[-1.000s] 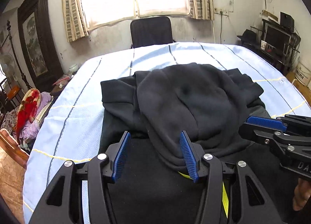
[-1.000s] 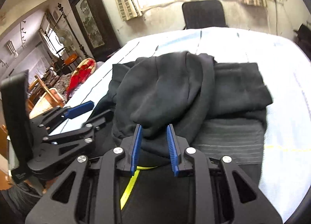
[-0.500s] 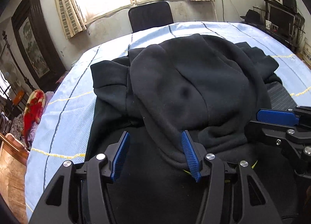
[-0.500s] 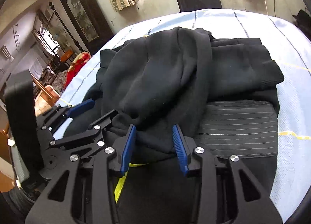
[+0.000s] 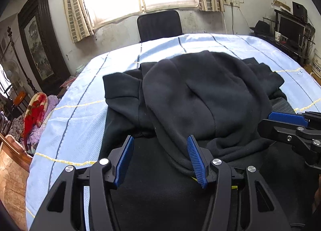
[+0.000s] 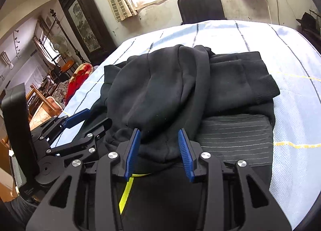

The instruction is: Fold large clothes

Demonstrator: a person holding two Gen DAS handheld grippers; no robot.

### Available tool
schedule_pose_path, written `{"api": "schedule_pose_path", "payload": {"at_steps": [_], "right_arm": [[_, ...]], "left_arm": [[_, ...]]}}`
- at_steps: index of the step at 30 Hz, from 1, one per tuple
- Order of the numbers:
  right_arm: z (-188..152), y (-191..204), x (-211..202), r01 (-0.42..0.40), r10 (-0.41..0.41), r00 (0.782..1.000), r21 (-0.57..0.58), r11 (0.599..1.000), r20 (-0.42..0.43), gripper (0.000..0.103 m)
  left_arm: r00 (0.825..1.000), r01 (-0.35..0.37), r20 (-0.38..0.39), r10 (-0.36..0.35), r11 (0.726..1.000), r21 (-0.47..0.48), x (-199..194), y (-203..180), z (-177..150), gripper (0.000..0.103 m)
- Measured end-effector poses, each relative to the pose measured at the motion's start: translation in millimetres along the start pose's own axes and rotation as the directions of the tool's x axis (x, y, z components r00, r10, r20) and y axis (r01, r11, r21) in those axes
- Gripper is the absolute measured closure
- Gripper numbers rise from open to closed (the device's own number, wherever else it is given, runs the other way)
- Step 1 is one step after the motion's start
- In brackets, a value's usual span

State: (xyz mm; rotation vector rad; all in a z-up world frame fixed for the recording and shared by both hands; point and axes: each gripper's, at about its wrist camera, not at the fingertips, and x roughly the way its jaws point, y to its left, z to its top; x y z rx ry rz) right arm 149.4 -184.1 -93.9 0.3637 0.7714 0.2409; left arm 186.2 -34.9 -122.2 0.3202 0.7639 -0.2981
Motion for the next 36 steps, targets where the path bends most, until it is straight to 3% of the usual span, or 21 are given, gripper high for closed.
{"api": "schedule_pose_path", "payload": {"at_steps": [4,10,19,25,30,36], "right_arm": [[-6,0,14,0.024,-0.025,0.998,-0.016,1.000,-0.054,0.060],[-7,4,11,0.035,-0.037,0.998,-0.034,0.999,-0.042,0.059],[-4,17,-13,0.036,-0.035,0.999,-0.057,0.998,0.008,0.057],[-21,19,-47,0.049,-0.047,0.998,-0.047,0.998,0.041,0.054],[-42,8,-73,0.067,-0.066,0.996,-0.009,0.998,0.054,0.051],[-71,-1,-80,0.054,-0.054,0.999,0.035,0.998,0.004,0.046]], "left_arm": [[0.999,-0.017,-0.048,0.018,0.999,0.027,14,-5,-3,0.046],[0.999,-0.011,-0.038,0.012,1.000,0.017,10,-4,-3,0.047],[0.999,0.012,0.051,-0.011,1.000,-0.012,-26,0,3,0.047],[0.995,0.035,0.091,-0.032,0.999,-0.026,-57,-2,-4,0.047],[0.997,0.029,0.076,-0.026,0.999,-0.040,-70,-5,-22,0.047],[0.999,0.029,-0.017,-0.030,0.999,-0.026,-72,-10,-54,0.047]]}}
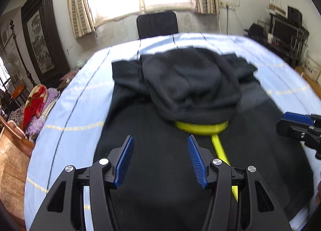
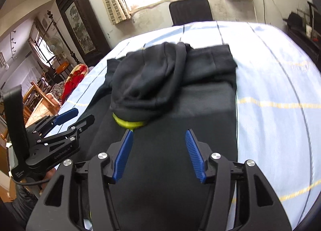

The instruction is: Fold large clothes

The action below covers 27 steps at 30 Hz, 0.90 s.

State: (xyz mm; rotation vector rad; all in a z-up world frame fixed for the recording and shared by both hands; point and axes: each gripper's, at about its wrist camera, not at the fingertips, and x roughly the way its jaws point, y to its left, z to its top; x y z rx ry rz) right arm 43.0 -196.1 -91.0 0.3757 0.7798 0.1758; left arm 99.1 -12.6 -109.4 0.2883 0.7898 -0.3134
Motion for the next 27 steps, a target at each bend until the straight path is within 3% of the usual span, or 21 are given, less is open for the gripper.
{"api": "schedule_pose_path", "payload": {"at_steps": [4,6,9,12,16,19,22,25,27], "right_arm": [[-27,-6,17,0.021,-0.020,0.993,0.009,1.000,-0.114,0.041],[-32,-5,14,0.028,-0.029,0.995,-0.007,1.000,-0.100,0.041],[-29,-8,-2,-0.001,0.003,0.997,0.027,1.000,-0.074,0.041],[-25,-21,-39,-0.023,0.022,1.000,0.065,0.998,0.010,0.041],[-30,-47,-67,0.005,-0.008,1.000,0.107,0.994,0.025,0.041],[-42,-67,-74,-0.008,0.008,1.000,0.154,0.988,0.003,0.041],[-55,-77,-69,-0.030,0.036,0.999,0.198,0.980,-0.026,0.041],[-66,-79,-59,-0.068,0.084,0.995,0.223,0.972,-0.062,0.041],[-71,-77,-55,-0.072,0.092,0.993,0.228,0.971,-0.077,0.041]], "left_arm": [[0.994,-0.019,-0.107,0.023,0.999,0.036,11,-4,-25,0.046],[0.993,-0.030,-0.112,0.034,0.999,0.039,11,-3,-31,0.040],[0.993,-0.048,-0.110,0.049,0.999,0.010,2,7,-31,0.040],[0.995,-0.069,-0.080,0.065,0.996,-0.050,-17,34,-36,0.040],[0.990,-0.098,-0.111,0.083,0.985,-0.139,-29,79,-52,0.040],[0.986,-0.089,-0.158,0.057,0.976,-0.199,-29,105,-70,0.040],[0.980,-0.019,-0.197,-0.032,0.967,-0.254,-25,115,-82,0.040],[0.977,0.038,-0.194,-0.087,0.969,-0.242,-25,108,-84,0.041],[0.979,0.030,-0.190,-0.071,0.977,-0.210,-26,100,-85,0.042]]}}
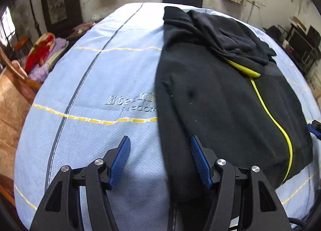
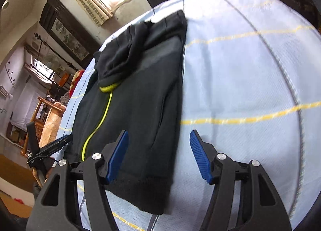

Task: Fold large clothes
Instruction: 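Grasp the ribbed hem with the left gripper while the right gripper grasps beside it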

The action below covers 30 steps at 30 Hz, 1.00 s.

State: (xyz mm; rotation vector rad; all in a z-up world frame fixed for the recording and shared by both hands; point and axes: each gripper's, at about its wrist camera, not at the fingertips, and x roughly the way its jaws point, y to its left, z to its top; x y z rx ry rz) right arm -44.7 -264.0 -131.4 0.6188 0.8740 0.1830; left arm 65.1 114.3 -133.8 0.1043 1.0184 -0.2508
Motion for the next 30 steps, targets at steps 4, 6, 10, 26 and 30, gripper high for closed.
{"api": "schedule_pose_path", "payload": {"at_steps": [4,6,10,26,30], "right_arm": [[-11,9,10,-0.051,0.050,0.998,-0.019,0.999,-0.047,0.041],[-16,15,9,-0.035,0.033,0.998,-0.051,0.998,-0.047,0.041],[-22,18,8,-0.075,0.071,0.995,-0.051,0.996,-0.067,0.042],[-26,14,11,-0.113,0.110,0.991,-0.037,0.993,-0.074,0.058],[-17,13,17,-0.133,0.132,0.989,-0.009,0.991,-0.072,0.089]], "left_arm": [[0.998,0.062,-0.009,-0.062,0.998,0.009,0,-4,-3,0.062],[0.994,0.107,-0.018,-0.107,0.994,0.004,-2,-4,-7,0.068],[0.984,0.177,-0.030,-0.178,0.984,-0.008,-7,0,-17,0.067],[0.980,0.199,-0.012,-0.199,0.979,0.051,-9,-19,-24,0.056],[0.976,0.215,0.005,-0.216,0.976,0.040,-7,-21,-11,0.089]]}}
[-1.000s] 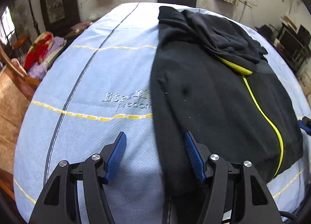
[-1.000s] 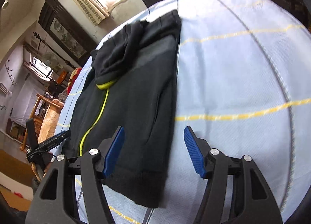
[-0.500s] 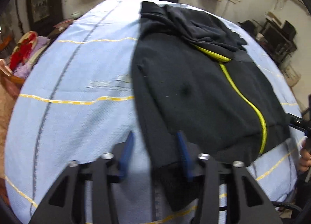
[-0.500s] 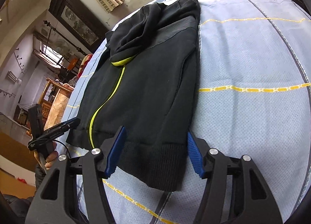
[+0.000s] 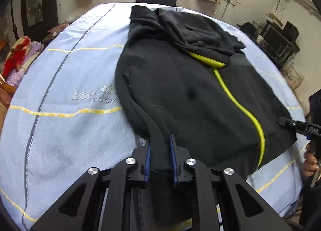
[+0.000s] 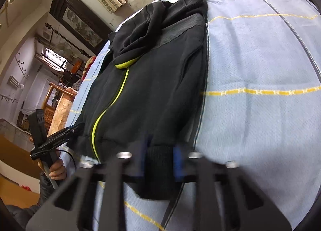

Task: Fold large clothes
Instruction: 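Grasp the ribbed hem with the left gripper while the right gripper grasps beside it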

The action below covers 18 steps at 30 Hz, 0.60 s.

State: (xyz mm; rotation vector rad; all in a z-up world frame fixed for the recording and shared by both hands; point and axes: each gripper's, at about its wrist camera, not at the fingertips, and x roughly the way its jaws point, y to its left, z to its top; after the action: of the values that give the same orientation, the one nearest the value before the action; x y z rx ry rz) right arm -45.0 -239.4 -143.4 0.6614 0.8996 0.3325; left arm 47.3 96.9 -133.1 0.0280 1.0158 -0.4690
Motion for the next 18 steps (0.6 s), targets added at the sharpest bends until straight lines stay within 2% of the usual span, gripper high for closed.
{"api": "schedule_pose_path", "payload": {"at_steps": [4,8,13,18], "right_arm": [[9,12,-21,-0.056,0.058,0.996,-0.024,0.998,0.062,0.092],[21,33,-49,-0.075,0.083,0.988,-0.072,0.995,0.128,0.092],[7,41,-75,-0.122,0.134,0.978,-0.082,0.989,0.159,0.092],[-23,46,-99,-0.133,0.148,0.975,-0.094,0.987,0.163,0.092]], "left_arm": [[0.993,0.004,0.118,-0.007,1.000,0.026,-32,-9,11,0.090],[0.969,0.019,0.248,-0.024,1.000,0.025,-79,-17,26,0.092],[0.956,0.030,0.289,-0.043,0.998,0.049,-109,-28,17,0.092],[0.952,0.032,0.300,-0.055,0.996,0.080,-135,-38,-12,0.092]]}}
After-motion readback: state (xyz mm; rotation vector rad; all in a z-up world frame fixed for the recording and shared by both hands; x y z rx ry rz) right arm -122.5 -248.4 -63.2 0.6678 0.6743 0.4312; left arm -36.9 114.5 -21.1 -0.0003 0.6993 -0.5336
